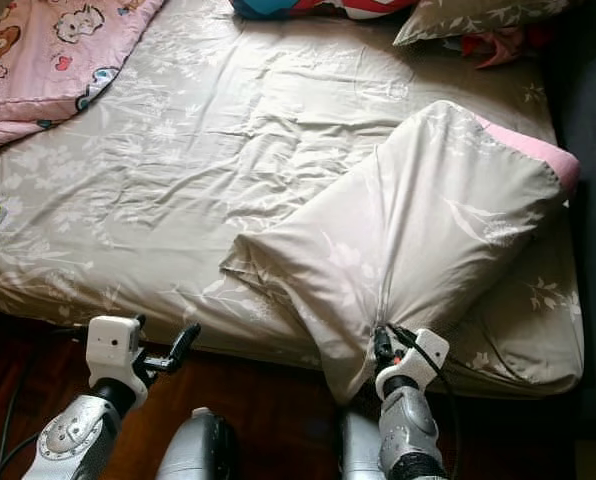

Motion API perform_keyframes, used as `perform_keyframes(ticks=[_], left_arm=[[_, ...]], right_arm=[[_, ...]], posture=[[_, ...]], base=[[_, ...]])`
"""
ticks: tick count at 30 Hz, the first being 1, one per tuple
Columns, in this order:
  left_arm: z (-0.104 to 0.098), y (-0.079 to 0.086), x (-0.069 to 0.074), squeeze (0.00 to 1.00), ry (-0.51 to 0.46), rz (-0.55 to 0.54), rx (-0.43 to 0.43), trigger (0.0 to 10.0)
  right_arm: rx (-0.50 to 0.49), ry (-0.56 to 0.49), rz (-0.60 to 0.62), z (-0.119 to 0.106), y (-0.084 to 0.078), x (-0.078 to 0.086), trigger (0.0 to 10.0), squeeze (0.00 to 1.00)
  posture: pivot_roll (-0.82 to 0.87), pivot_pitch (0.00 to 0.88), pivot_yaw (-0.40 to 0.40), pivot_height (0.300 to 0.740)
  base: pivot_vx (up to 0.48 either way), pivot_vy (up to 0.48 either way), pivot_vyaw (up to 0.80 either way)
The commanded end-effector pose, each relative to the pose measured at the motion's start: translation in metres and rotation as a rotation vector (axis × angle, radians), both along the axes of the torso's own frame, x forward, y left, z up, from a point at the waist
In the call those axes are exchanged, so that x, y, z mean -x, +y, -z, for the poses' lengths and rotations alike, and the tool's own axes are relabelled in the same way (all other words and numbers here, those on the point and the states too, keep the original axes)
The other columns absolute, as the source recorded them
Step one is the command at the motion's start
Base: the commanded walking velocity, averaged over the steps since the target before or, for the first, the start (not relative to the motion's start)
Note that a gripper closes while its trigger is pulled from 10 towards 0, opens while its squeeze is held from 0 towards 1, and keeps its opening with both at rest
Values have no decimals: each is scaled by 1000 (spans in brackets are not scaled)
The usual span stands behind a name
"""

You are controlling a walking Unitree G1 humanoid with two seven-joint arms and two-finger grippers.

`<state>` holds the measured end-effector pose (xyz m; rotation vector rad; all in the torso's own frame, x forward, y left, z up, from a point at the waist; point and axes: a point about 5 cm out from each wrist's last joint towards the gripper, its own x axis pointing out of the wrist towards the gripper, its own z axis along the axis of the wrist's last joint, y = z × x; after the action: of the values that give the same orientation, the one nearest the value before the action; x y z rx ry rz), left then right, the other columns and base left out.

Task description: Clean up the room

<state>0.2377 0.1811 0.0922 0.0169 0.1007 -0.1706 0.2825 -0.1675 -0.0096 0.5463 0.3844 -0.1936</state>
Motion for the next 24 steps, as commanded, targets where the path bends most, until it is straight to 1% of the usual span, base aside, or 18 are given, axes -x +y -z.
perform_keyframes(ticks=[1, 3, 6, 10, 14, 16, 17, 18, 20, 21, 22, 23, 24], left_arm=[[10, 5, 5, 0, 49, -15, -10, 10000], [11, 5, 4, 0, 50, -16, -10, 10000], [15, 6, 3, 0, 59, -16, -19, 10000], [19, 8, 1, 0, 66, -26, -25, 10000], [20, 8, -4, 0, 57, -18, -43, 10000], [21, 8, -6, 0, 56, -24, -42, 10000], [23, 9, -6, 0, 59, -27, -51, 10000], [27, 10, -6, 0, 64, -30, -61, 10000], [30, 11, -6, 0, 70, -33, -61, 10000], [34, 13, -5, 0, 78, -41, -62, 10000], [34, 13, -5, 0, 78, -41, -62, 10000], [37, 14, -3, 0, 87, -43, -65, 10000], [38, 14, -2, 0, 90, -43, -67, 10000]], right_arm=[[-14, 140, -61, 23, 16, 21, 0, 0], [-10, 145, -61, 23, 15, 21, 0, 0], [10, 167, -49, 25, 11, 22, 0, 0], [24, 164, -38, 24, 6, 22, 0, 0], [53, 177, -4, 22, -4, 20, 0, 0], [71, 183, 30, 20, -11, 18, 0, 0], [85, 183, 56, 18, -17, 16, 0, 0], [103, 175, 109, 13, -30, 12, 0, 0], [115, 161, 163, 7, -42, 8, 0, 0], [138, 131, 255, -4, -65, 4, 0, 0], [138, 131, 255, -4, -65, 4, 0, 0], [186, 103, 356, -18, -93, 2, 0, 0], [205, 98, 388, -22, -102, 2, 0, 0]], posture=[[26, 328, 99, 665], [26, 328, 99, 665], [22, 303, 96, 665], [22, 280, 93, 665], [20, 249, 88, 665], [17, 236, 84, 665], [15, 225, 80, 665], [12, 215, 77, 665], [4, 207, 75, 665], [-3, 200, 73, 665], [-3, 200, 73, 665], [-5, 193, 73, 665], [-7, 190, 73, 665]], base=[[0, 0, 0], [0, 0, 0], [0, 0, 0], [0, 0, 0], [0, 0, 0], [0, 0, 0], [0, 0, 0], [0, 0, 0], [0, 0, 0], [0, 0, 0], [0, 0, 0], [0, 0, 0], [0, 0, 0]])
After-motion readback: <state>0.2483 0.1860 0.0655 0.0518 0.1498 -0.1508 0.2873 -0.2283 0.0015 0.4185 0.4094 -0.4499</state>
